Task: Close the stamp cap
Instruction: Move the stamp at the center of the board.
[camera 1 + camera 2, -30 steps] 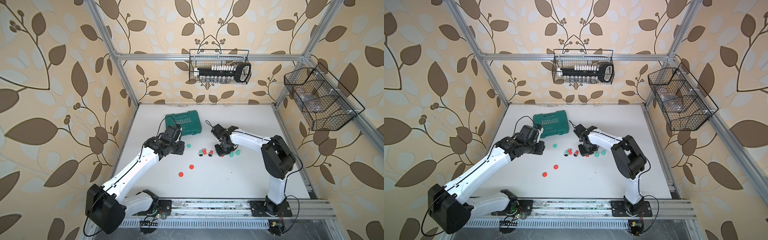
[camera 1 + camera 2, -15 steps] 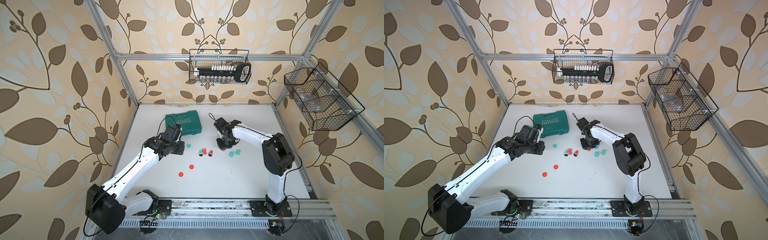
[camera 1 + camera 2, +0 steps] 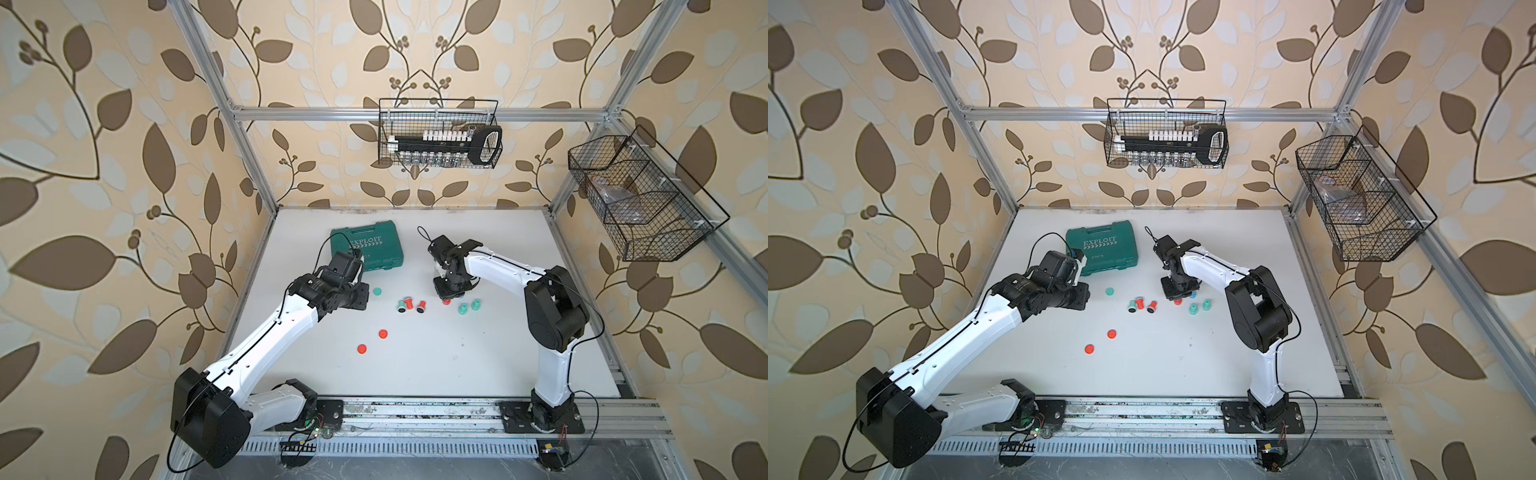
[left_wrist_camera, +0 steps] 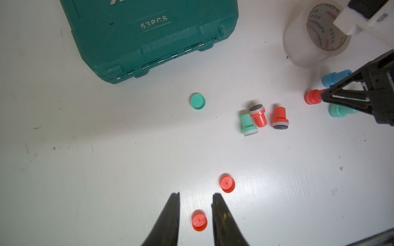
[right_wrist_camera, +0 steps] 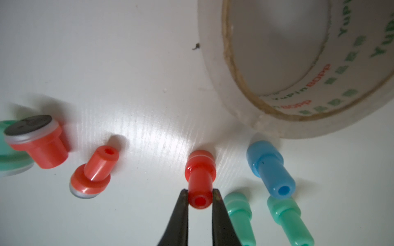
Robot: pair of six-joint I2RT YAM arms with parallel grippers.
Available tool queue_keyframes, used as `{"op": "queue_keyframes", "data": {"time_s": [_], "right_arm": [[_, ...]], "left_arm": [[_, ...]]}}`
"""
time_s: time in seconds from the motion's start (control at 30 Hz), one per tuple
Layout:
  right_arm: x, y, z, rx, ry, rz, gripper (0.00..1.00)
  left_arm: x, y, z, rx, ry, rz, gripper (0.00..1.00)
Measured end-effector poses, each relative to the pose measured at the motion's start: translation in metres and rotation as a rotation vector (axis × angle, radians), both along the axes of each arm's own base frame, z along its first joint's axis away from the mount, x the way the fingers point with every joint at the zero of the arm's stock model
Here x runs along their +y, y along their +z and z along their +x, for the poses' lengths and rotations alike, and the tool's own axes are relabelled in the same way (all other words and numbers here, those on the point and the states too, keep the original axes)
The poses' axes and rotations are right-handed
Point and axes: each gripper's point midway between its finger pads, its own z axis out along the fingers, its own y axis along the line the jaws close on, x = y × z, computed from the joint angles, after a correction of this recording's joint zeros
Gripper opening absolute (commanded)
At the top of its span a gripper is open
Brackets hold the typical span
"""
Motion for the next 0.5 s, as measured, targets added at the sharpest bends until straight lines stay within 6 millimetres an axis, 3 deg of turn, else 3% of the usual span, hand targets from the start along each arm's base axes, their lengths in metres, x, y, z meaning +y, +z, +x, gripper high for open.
{"op": "queue_keyframes", "data": {"time_s": [0.5], "right_arm": [[-0.011, 0.003, -0.002, 0.005, -0.002, -0.042, 0.24]], "left_arm": [[0.0, 0.0, 0.0, 0.001, 0.0, 0.001, 0.29]]}}
